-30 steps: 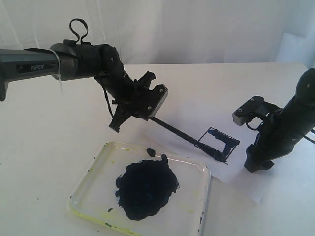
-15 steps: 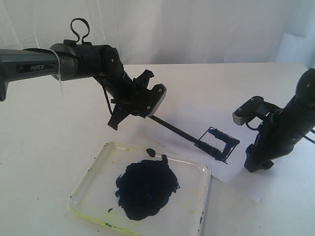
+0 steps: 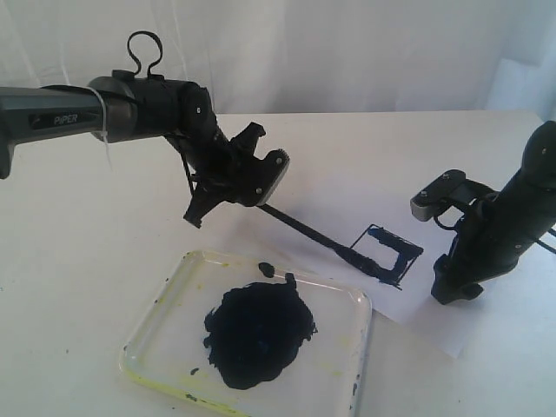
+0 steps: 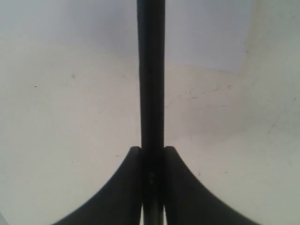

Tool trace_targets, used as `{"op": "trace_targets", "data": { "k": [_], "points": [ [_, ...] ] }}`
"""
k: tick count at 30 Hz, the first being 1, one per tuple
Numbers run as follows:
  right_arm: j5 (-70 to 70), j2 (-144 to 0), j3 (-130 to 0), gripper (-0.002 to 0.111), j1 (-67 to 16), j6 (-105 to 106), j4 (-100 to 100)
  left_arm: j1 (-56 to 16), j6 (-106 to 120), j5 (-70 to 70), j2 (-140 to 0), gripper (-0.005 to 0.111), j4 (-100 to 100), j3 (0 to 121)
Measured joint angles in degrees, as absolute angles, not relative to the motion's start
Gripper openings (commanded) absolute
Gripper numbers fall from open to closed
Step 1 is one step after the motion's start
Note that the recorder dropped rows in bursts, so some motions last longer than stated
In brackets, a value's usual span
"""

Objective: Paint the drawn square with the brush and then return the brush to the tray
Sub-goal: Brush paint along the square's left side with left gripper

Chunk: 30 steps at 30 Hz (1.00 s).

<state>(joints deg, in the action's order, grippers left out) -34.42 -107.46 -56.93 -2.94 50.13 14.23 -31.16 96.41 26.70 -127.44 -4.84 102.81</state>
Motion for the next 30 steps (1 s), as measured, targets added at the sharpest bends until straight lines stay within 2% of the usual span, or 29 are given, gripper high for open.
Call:
{"op": "trace_targets", "data": {
  "k": [30],
  "points": [
    [-34.4, -107.5, -56.9, 0.066, -2.9, 50.1, 14.2, -29.4, 93.4, 26.2, -127.4, 0.0, -2.5, 102.8]
  ]
}}
